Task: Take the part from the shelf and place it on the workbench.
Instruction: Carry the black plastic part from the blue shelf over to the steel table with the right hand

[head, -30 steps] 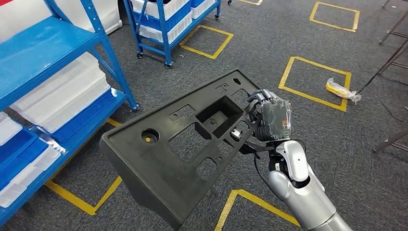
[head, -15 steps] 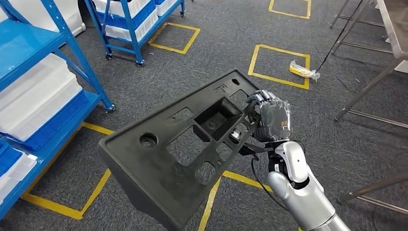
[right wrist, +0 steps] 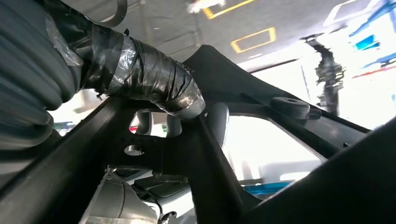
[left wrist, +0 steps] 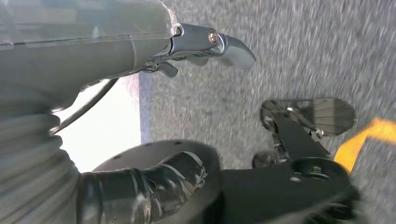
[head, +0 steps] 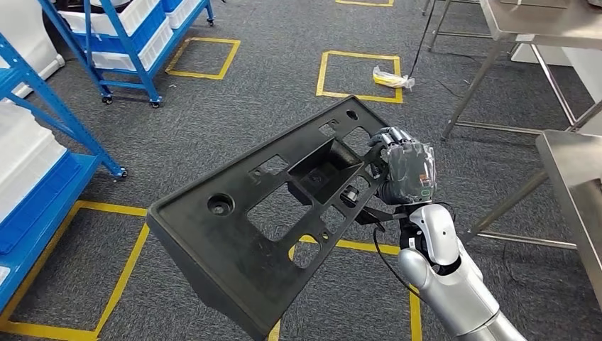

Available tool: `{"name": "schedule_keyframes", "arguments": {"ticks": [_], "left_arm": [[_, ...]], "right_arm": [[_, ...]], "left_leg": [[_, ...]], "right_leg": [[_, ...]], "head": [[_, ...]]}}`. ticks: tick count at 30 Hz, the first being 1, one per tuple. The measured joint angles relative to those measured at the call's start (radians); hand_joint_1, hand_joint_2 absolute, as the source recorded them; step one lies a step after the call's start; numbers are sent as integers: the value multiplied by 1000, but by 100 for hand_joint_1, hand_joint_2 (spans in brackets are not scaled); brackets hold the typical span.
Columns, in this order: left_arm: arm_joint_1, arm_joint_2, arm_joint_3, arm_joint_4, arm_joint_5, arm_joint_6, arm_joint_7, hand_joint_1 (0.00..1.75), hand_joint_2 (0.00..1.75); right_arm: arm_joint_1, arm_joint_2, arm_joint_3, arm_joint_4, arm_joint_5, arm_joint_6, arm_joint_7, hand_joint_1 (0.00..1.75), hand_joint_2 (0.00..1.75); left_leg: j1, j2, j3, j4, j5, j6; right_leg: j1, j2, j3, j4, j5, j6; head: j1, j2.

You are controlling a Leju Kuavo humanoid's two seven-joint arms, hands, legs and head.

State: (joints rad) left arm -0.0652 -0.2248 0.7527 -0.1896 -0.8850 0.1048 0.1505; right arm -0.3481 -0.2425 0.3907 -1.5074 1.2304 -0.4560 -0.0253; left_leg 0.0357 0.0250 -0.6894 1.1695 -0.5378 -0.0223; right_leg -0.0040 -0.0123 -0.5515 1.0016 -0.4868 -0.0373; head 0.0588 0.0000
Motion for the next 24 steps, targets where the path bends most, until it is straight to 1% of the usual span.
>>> {"name": "schedule_keyframes", "arguments": {"ticks": [1, 2, 3, 4, 5, 6, 7, 8, 9, 10, 11, 12, 13, 14, 15, 16, 17, 18, 19, 20, 21, 22, 23, 24], "left_arm": [[2, 0, 0, 0, 0, 0, 0, 0, 175], [4, 0, 0, 0, 1, 1, 1, 0, 175], [4, 1, 0, 0, 2, 2, 2, 0, 175], [4, 1, 0, 0, 2, 2, 4, 0, 175], [4, 2, 0, 0, 2, 3, 6, 0, 175], [4, 4, 0, 0, 1, 4, 8, 0, 175], [4, 6, 1, 0, 0, 5, 10, 0, 175], [5, 7, 1, 0, -2, 5, 11, 0, 175], [5, 8, 1, 0, -4, 5, 13, 0, 175], [5, 8, 1, 0, -5, 4, 15, 0, 175], [4, 7, 1, 0, -7, 4, 17, 0, 175], [2, 6, 1, 0, -10, 3, 18, 0, 175], [2, 4, 1, 0, -11, 3, 19, 0, 175], [2, 3, 1, 0, -13, 3, 19, 0, 175], [2, 3, 1, 0, -14, 3, 20, 0, 175], [4, 3, 1, 0, -15, 4, 20, 0, 175], [5, 3, 1, 0, -15, 4, 20, 0, 175], [5, 3, 2, 0, -16, 4, 21, 0, 175], [6, 3, 2, 0, -18, 4, 21, 0, 175], [5, 3, 2, 0, -20, 4, 20, 0, 175], [5, 3, 2, 0, -22, 4, 19, 0, 175], [3, 3, 2, 0, -23, 4, 18, 0, 175], [2, 4, 2, 0, -24, 5, 17, 0, 175], [1, 4, 2, 0, -25, 6, 15, 0, 175]], "right_arm": [[-1, 1, 0, 0, -2, 3, 1, 175, 175], [-1, 2, 0, 1, -3, 5, 1, 175, 175], [-1, 3, 0, 1, -4, 6, 1, 175, 175], [-1, 3, 0, 2, -4, 7, 2, 175, 175], [-2, 3, 0, 2, -4, 8, 2, 175, 175], [-3, 3, 0, 2, -4, 8, 2, 175, 175], [-5, 3, 0, 3, -4, 8, 3, 175, 175], [-6, 4, 0, 4, -3, 9, 4, 175, 175], [-7, 4, 0, 6, 2, 8, 6, 175, 175], [-8, 4, 0, 7, 11, 7, 11, 175, 175], [-8, 4, 0, 8, 25, 4, 17, 175, 175], [-9, 4, -1, 9, 40, 0, 24, 175, 175], [-11, 4, -1, 9, 55, -5, 31, 175, 175], [-15, 4, -2, 10, 67, -9, 37, 175, 175], [-17, 4, -2, 11, 76, -12, 41, 175, 175], [-19, 5, -2, 12, 82, -13, 45, 175, 175], [-18, 5, -2, 14, 87, -13, 47, 175, 175], [-16, 6, -2, 17, 90, -13, 49, 175, 175], [-15, 6, -2, 19, 92, -13, 50, 175, 175], [-15, 6, -2, 21, 93, -12, 51, 175, 175], [-15, 6, -2, 22, 95, -12, 51, 175, 175], [-16, 6, -2, 24, 96, -12, 50, 175, 175], [-17, 6, -2, 25, 98, -12, 49, 175, 175], [-17, 6, -1, 26, 99, -12, 48, 175, 175]], "left_leg": [[-4, -12, -19, 63, -34, 3], [-7, -17, -28, 105, -48, 6], [-11, -20, -22, 115, -43, 11], [-16, -25, 2, 86, -20, 19], [-22, -39, 40, 26, 11, 29], [-25, -65, 79, -38, 32, 41], [-28, -89, 112, -93, 46, 50], [-30, -107, 132, -129, 52, 56], [-31, -113, 140, -144, 49, 59], [-33, -105, 145, -155, 53, 58], [-31, -94, 151, -169, 56, 59], [-29, -85, 158, -186, 61, 61], [-26, -75, 165, -203, 67, 64], [-23, -65, 169, -217, 73, 66], [-24, -57, 170, -221, 76, 67], [-24, -48, 169, -222, 77, 68], [-24, -40, 168, -220, 77, 67], [-22, -34, 167, -218, 75, 65], [-20, -30, 167, -214, 73, 61], [-17, -27, 167, -208, 69, 55], [-14, -25, 166, -202, 63, 47], [-13, -24, 162, -193, 58, 39], [-13, -23, 158, -186, 55, 30], [-13, -23, 154, -182, 53, 22]], "right_leg": [[4, 12, -8, 1, 7, -6], [9, 26, -16, 2, 13, -9], [13, 41, -24, 5, 19, -11], [17, 56, -31, 9, 23, -11], [19, 70, -39, 15, 26, -11], [19, 82, -46, 20, 27, -10], [18, 92, -52, 25, 29, -8], [14, 102, -57, 29, 32, -3], [10, 111, -62, 29, 35, 3], [6, 122, -64, 28, 40, 10], [5, 128, -66, 26, 42, 16], [7, 120, -69, 28, 39, 21], [9, 101, -79, 46, 24, 26], [9, 75, -97, 84, 0, 31], [7, 47, -123, 141, -30, 37], [0, 31, -153, 207, -60, 43], [-8, 23, -178, 259, -75, 49], [-16, 19, -188, 282, -74, 56], [-25, 16, -178, 265, -53, 63], [-33, 14, -148, 208, -17, 70], [-39, 12, -112, 140, 10, 78], [-39, 12, -81, 81, 29, 81], [-37, 11, -63, 45, 35, 80], [-32, 12, -60, 35, 30, 75]], "head": [[0, 0], [0, 0], [0, 0], [0, 0], [0, 0], [0, 0], [0, 0], [0, 0], [0, 0], [-1, 0], [-1, 0], [0, 0], [0, 0], [0, 0], [1, 0], [1, 0], [1, 0], [1, 0], [1, 0], [1, 0], [1, 0], [1, 0], [1, 0], [0, 0]]}}
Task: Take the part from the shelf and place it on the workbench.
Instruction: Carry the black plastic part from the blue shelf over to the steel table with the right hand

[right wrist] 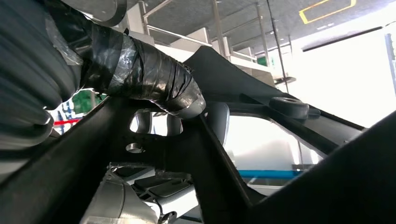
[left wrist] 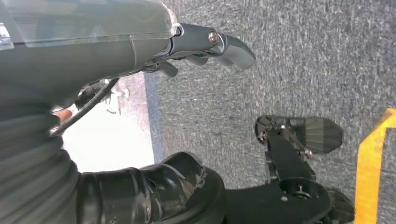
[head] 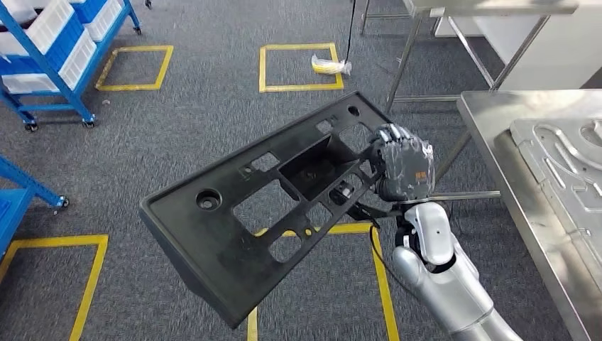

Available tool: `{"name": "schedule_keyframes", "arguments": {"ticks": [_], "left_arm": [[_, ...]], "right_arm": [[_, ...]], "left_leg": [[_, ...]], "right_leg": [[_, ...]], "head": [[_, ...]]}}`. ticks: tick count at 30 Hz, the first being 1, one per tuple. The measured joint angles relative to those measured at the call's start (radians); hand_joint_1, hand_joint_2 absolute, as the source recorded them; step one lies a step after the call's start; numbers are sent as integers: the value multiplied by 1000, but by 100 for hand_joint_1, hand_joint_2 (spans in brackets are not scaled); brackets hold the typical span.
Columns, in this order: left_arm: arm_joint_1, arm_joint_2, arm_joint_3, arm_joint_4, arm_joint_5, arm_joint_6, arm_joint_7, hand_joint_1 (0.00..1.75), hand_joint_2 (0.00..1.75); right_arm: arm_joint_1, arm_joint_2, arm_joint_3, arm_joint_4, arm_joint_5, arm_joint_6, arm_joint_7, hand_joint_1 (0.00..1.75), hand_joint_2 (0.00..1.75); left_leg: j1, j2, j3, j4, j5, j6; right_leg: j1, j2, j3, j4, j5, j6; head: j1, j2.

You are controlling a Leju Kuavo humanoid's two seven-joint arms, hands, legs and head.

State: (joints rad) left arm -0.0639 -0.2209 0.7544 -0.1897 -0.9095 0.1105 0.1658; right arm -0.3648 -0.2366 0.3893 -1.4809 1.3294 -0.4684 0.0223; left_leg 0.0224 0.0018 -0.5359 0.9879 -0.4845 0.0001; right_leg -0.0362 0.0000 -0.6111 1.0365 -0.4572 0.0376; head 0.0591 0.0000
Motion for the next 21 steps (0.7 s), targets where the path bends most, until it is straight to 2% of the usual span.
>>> {"name": "schedule_keyframes", "arguments": {"ticks": [1, 2, 4, 5, 6, 11, 15, 16, 18, 19, 21], "left_arm": [[0, 0, 0, 0, 0, 1, -1, 0, 175], [0, 0, 0, 0, 0, 1, -1, 0, 175], [1, 0, 0, 0, 0, 3, -2, 0, 175], [1, 0, 0, 0, 0, 3, -3, 0, 175], [1, 0, 0, 0, 0, 4, -4, 0, 175], [1, 0, 0, 0, 0, 4, -5, 0, 175], [1, 0, 0, 0, 0, 4, -6, 0, 175], [1, 0, 0, 0, 0, 4, -6, 0, 175], [0, -1, 0, 0, 0, 4, -6, 0, 175], [0, -2, 0, 0, 0, 3, -7, 0, 175], [-1, -3, 1, 0, 0, 3, -8, 0, 175]], "right_arm": [[0, 0, 0, 1, 1, 0, -1, 175, 175], [-1, 0, 0, 2, 1, 0, 0, 175, 175], [-4, 1, 0, 3, 2, 0, 0, 175, 175], [-6, 1, 0, 5, 2, 0, 0, 175, 175], [-6, 1, 0, 6, 3, 1, -1, 175, 175], [-7, 2, 0, 14, 7, 1, -1, 175, 175], [-9, 2, 0, 16, 19, 6, 5, 175, 175], [-11, 2, 0, 16, 21, 8, 6, 175, 175], [-16, 1, 0, 17, 23, 12, 10, 175, 175], [-19, 1, 0, 19, 23, 15, 11, 175, 175], [-22, 0, 0, 23, 23, 19, 13, 175, 175]], "left_leg": [[0, 0, -3, 4, -2, -6], [2, 0, -4, 3, -2, -4], [5, 0, -4, 3, -3, 10], [6, 0, -4, 2, -1, 17], [6, 0, -4, 2, -1, 20], [6, 0, -11, 3, 2, 21], [4, 0, -17, 8, 5, 22], [3, 0, -14, 0, 10, 24], [8, 4, 4, -35, 29, 19], [11, 7, 14, -53, 38, 17], [14, 9, 20, -67, 44, 14]], "right_leg": [[3, 1, -2, -1, 0, -9], [4, 1, -4, 0, 0, -15], [4, 2, -4, -3, 2, -21], [6, 3, -4, -3, 3, -23], [6, 3, -5, -3, 3, -24], [7, 3, -13, 2, 5, -28], [6, 1, -15, 1, 9, -25], [6, 1, -12, -6, 12, -22], [7, 1, -10, -5, 7, -16], [8, 1, -19, 17, -9, -12], [6, 1, -64, 118, -64, -3]], "head": [[0, 0], [0, 0], [0, 0], [-1, 0], [0, 0], [0, 0], [0, 0], [0, 0], [0, 0], [0, 0], [0, 0]]}}
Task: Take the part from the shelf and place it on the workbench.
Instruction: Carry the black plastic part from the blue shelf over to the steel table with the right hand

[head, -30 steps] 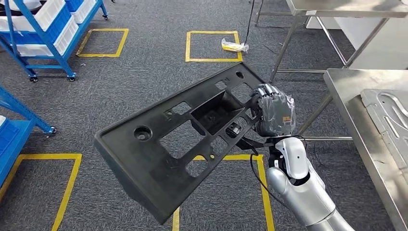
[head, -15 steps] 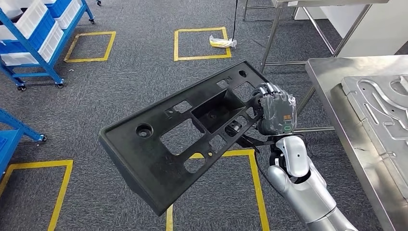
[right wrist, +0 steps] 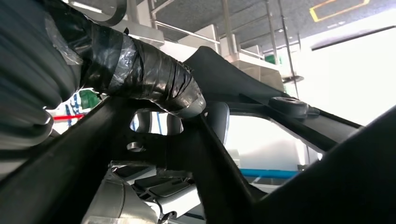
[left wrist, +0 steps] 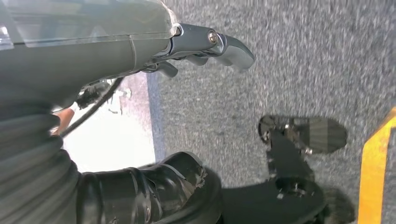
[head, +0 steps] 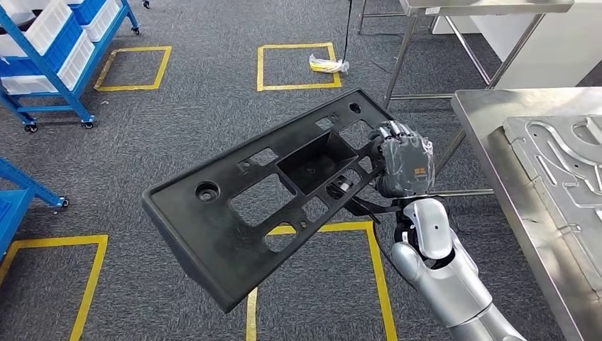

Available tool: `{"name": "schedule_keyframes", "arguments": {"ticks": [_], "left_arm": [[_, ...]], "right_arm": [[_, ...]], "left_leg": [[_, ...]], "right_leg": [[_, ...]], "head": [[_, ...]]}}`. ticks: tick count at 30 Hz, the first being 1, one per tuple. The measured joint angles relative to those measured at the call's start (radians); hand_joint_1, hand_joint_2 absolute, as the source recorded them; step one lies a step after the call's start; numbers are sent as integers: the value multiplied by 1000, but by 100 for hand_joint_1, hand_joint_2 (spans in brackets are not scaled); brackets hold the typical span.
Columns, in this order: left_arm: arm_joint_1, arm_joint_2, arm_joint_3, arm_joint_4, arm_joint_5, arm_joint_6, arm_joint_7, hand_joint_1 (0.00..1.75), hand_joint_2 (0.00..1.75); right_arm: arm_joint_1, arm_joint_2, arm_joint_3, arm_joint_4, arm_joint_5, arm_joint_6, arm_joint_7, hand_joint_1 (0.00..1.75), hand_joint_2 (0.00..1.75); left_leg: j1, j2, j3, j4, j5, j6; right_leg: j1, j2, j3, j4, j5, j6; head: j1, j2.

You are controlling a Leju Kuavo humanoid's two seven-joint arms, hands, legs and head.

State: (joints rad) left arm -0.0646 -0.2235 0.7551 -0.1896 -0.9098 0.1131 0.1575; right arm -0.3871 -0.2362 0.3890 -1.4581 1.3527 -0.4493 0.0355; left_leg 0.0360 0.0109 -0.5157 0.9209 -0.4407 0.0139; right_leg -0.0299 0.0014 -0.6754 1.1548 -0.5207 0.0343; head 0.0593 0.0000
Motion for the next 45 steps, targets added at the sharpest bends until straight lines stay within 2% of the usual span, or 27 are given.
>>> {"name": "schedule_keyframes", "arguments": {"ticks": [2, 3, 4, 6, 8, 10, 12, 13, 14, 16, 17, 18, 19, 22, 23, 24, 26, 29, 32, 33, 34, 36, 37, 39, 41, 43, 45], "left_arm": [[0, 0, 1, 0, 0, -1, -1, 0, 175], [1, 0, 1, 0, 0, -2, -2, 0, 175], [1, 0, 2, 0, 0, -2, -3, 0, 175], [1, 1, 3, 0, -1, -2, -5, 0, 175], [0, 4, 4, 0, -2, -2, -7, 0, 175], [1, 3, 5, 0, -3, -2, -9, 0, 175], [1, 0, 6, 0, -3, -2, -10, 0, 175], [0, -1, 6, 0, -3, -2, -10, 0, 175], [-1, -2, 6, 0, -3, -2, -10, 0, 175], [-1, -2, 6, 0, -3, -2, -11, 0, 175], [0, -2, 6, 0, -3, -2, -11, 0, 175], [1, -1, 6, 0, -3, -2, -11, 0, 175], [3, -1, 6, 0, -3, -2, -11, 0, 175], [5, 5, 6, 0, -3, -2, -11, 0, 175], [4, 7, 6, 0, -3, -2, -11, 0, 175], [4, 9, 6, 0, -3, -2, -11, 0, 175], [1, 9, 6, 0, -3, -2, -11, 0, 175], [2, 7, 7, 0, -3, -2, -11, 0, 175], [1, 6, 9, 0, -3, -3, -11, 0, 175], [1, 5, 10, 0, -3, -4, -11, 0, 175], [2, 5, 10, 0, -3, -4, -11, 0, 175], [4, 3, 12, 0, -3, -5, -13, 0, 175], [3, 3, 13, 0, -3, -5, -14, 0, 175], [0, 4, 14, 0, -3, -6, -14, 0, 175], [-1, 3, 14, 0, -3, -7, -14, 0, 175], [0, 2, 14, 0, -3, -8, -14, 0, 175], [-1, 2, 15, 0, -4, -8, -14, 0, 175]], "right_arm": [[0, 0, 0, 6, 0, 2, 1, 175, 175], [0, 0, 0, 9, 0, 3, 2, 175, 175], [0, 0, 0, 11, 0, 4, 3, 175, 175], [-2, 0, 0, 14, 0, 6, 3, 175, 175], [-4, 1, 1, 17, 0, 8, 3, 175, 175], [-5, 0, 2, 19, 0, 9, 4, 175, 175], [-8, 0, 1, 19, 0, 11, 6, 175, 175], [-11, -1, 1, 18, 0, 11, 6, 175, 175], [-12, -1, 1, 18, 0, 12, 5, 175, 175], [-14, -1, 1, 18, 0, 14, 5, 175, 175], [-14, -1, 2, 19, 0, 15, 4, 175, 175], [-14, -1, 2, 20, 0, 15, 4, 175, 175], [-14, -1, 2, 21, 0, 15, 4, 175, 175], [-13, -1, 2, 22, 0, 15, 4, 175, 175], [-12, -1, 2, 24, 0, 15, 4, 175, 175], [-11, 0, 2, 25, 0, 15, 4, 175, 175], [-9, 0, 2, 26, 0, 16, 5, 175, 175], [-15, -1, 2, 26, 0, 16, 5, 175, 175], [-18, -1, 2, 29, 0, 17, 4, 175, 175], [-17, -1, 2, 30, 0, 17, 3, 175, 175], [-17, -1, 2, 32, 0, 18, 3, 175, 175], [-16, -1, 2, 34, 0, 18, 4, 175, 175], [-17, -1, 3, 35, 0, 19, 3, 175, 175], [-18, -2, 4, 39, 0, 19, 3, 175, 175], [-18, -2, 5, 41, 0, 20, 5, 175, 175], [-21, -3, 5, 41, 0, 21, 6, 175, 175], [-27, -4, 5, 41, 0, 22, 6, 175, 175]], "left_leg": [[1, 0, -2, 5, -3, -1], [3, 0, -2, 9, -7, -4], [7, -1, -2, 16, -13, -9], [14, -3, -5, 35, -29, -27], [15, -5, -12, 55, -44, -45], [16, -6, -14, 62, -49, -56], [23, -4, -16, 75, -63, -60], [23, -4, -30, 108, -81, -57], [21, -4, -56, 162, -107, -52], [5, -4, -146, 318, -160, -33], [-5, -5, -188, 379, -170, -22], [-17, -6, -215, 407, -161, -9], [-29, -8, -221, 391, -130, 4], [-71, -15, -155, 203, 0, 57], [-80, -17, -134, 157, 19, 70], [-84, -18, -121, 133, 18, 79], [-82, -16, -95, 86, 12, 86], [-68, -14, -46, 28, 13, 80], [-58, -15, -26, 23, 1, 65], [-54, -15, -22, 26, -7, 58], [-48, -15, -16, 32, -16, 50], [-35, -15, -3, 49, -41, 32], [-30, -15, 1, 58, -52, 22], [-26, -16, -2, 74, -69, 4], [-25, -16, -5, 83, -79, -8], [-22, -15, -13, 112, -89, -14], [-21, -14, -69, 217, -118, -16]], "right_leg": [[-7, 0, -49, 100, -31, 12], [-12, -1, -54, 107, -21, 19], [-19, -1, -40, 74, 8, 26], [-27, -2, 19, -44, 61, 40], [-24, 0, 49, -105, 67, 26], [-14, 4, 47, -99, 54, -7], [-5, 5, 52, -96, 48, -29], [-1, 5, 58, -97, 45, -38], [3, 5, 64, -98, 41, -46], [17, 5, 73, -98, 33, -58], [24, 5, 77, -98, 29, -64], [31, 7, 82, -98, 24, -69], [37, 9, 89, -98, 19, -73], [41, 14, 116, -103, 0, -75], [39, 15, 122, -108, -4, -73], [37, 15, 125, -112, -2, -69], [36, 14, 130, -119, 7, -61], [38, 12, 109, -70, -14, -47], [21, 11, 3, 87, -68, -27], [13, 10, -23, 110, -64, -18], [6, 8, -32, 98, -39, -9], [-7, 4, -3, -8, 45, 12], [-8, 3, 13, -59, 69, 20], [-2, 2, 25, -98, 73, 4], [4, 3, 26, -94, 67, -28], [6, 5, 38, -95, 62, -45], [11, 5, 55, -99, 52, -57]], "head": [[0, 0], [0, 0], [0, 0], [1, 0], [1, 0], [1, 0], [1, 0], [1, 0], [0, 0], [0, 0], [0, 0], [1, 0], [1, 0], [1, 0], [1, 0], [1, 0], [0, 0], [1, 0], [1, 0], [1, 0], [1, 0], [1, 0], [2, 0], [3, 0], [2, 0], [2, 0], [2, 0]]}}
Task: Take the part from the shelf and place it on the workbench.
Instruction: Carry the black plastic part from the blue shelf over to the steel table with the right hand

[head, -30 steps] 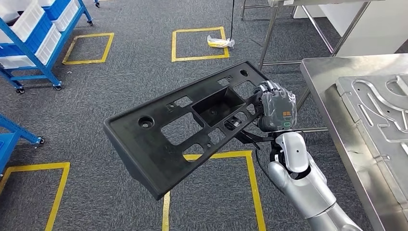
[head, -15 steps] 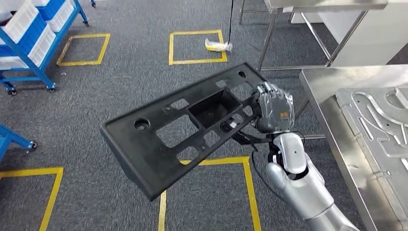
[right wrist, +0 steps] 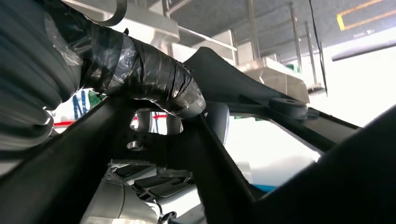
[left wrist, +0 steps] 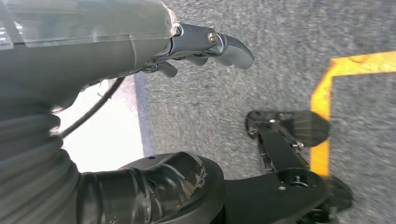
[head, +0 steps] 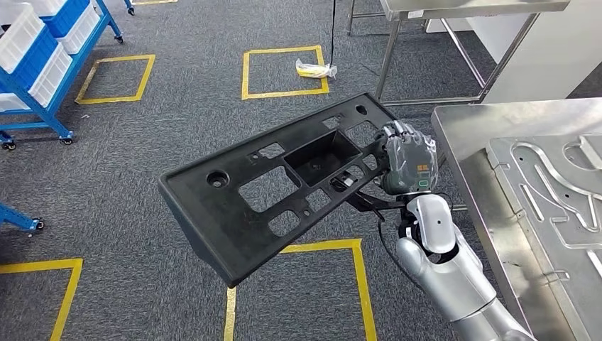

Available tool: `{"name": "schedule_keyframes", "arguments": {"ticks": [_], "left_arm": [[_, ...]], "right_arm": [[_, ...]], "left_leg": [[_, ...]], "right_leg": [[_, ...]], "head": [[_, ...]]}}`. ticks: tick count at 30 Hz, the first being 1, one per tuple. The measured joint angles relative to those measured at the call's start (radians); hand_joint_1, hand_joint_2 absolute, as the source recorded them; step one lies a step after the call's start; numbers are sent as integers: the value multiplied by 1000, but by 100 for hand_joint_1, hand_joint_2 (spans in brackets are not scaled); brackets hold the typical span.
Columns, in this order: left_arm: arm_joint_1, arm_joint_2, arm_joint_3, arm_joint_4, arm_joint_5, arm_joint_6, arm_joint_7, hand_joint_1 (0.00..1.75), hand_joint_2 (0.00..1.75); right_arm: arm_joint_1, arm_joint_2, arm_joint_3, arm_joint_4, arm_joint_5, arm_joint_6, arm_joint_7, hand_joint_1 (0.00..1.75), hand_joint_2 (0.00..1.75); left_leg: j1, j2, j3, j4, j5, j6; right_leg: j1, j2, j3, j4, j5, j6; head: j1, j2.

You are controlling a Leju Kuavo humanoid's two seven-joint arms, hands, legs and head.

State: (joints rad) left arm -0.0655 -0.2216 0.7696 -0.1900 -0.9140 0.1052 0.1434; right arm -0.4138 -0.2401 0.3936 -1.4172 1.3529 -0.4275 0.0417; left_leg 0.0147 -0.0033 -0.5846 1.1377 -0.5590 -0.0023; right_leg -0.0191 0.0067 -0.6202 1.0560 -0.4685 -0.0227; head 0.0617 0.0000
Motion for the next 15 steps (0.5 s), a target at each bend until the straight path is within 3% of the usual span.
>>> {"name": "schedule_keyframes", "arguments": {"ticks": [2, 3, 4, 5, 7, 8, 9, 11, 13, 15], "left_arm": [[-1, 0, 0, 0, -1, 0, 0, 0, 175], [0, 0, 0, 0, -2, 0, 0, 0, 175], [2, -1, 0, 0, -2, 0, 0, 0, 175], [4, -1, 0, 0, -2, 0, 0, 0, 175], [5, 1, 1, 0, -3, 0, 0, 0, 175], [4, 2, 1, 0, -4, 0, 0, 0, 175], [3, 4, 1, 0, -4, 0, 0, 0, 175], [2, 5, 1, 0, -5, -1, 0, 0, 175], [4, 4, 2, 0, -4, -2, 0, 0, 175], [3, 2, 5, 0, -2, -5, 0, 0, 175]], "right_arm": [[-3, 0, 0, 0, 0, 3, 0, 175, 175], [-3, 0, 0, 1, 0, 6, 0, 175, 175], [-3, 0, 0, 1, 0, 8, 0, 175, 175], [-4, 0, 0, 2, 0, 11, 0, 175, 175], [-5, 0, 0, 2, 0, 14, 0, 175, 175], [-5, 1, 0, 3, 0, 15, 0, 175, 175], [-6, 1, 0, 4, 0, 15, 0, 175, 175], [-7, 1, 1, 5, 0, 17, 1, 175, 175], [-12, 1, 1, 4, 0, 20, 6, 175, 175], [-22, 1, 2, 4, 1, 25, 15, 175, 175]], "left_leg": [[-3, 0, -91, 133, -42, 5], [-7, 0, -125, 168, -48, 11], [-12, 0, -142, 168, -33, 20], [-20, -1, -141, 132, 2, 30], [-42, -1, -106, 4, 100, 57], [-51, -1, -87, -54, 129, 69], [-58, -1, -74, -92, 145, 79], [-60, -1, -57, -129, 146, 91], [-53, 3, -27, -159, 155, 95], [-45, 9, 0, -179, 157, 94]], "right_leg": [[9, 0, 15, -1, -13, -8], [14, 1, 23, -1, -20, -11], [19, 2, 33, -1, -27, -14], [23, 4, 44, -1, -35, -16], [26, 6, 67, -4, -50, -17], [26, 7, 74, -8, -55, -15], [24, 7, 78, -14, -58, -12], [23, 8, 86, -23, -53, -3], [24, 6, 92, -12, -55, 4], [23, 5, 58, 56, -89, 12]], "head": [[0, 0], [0, 0], [0, 0], [0, 0], [0, 0], [0, 0], [0, 0], [0, 0], [1, 0], [1, 0]]}}
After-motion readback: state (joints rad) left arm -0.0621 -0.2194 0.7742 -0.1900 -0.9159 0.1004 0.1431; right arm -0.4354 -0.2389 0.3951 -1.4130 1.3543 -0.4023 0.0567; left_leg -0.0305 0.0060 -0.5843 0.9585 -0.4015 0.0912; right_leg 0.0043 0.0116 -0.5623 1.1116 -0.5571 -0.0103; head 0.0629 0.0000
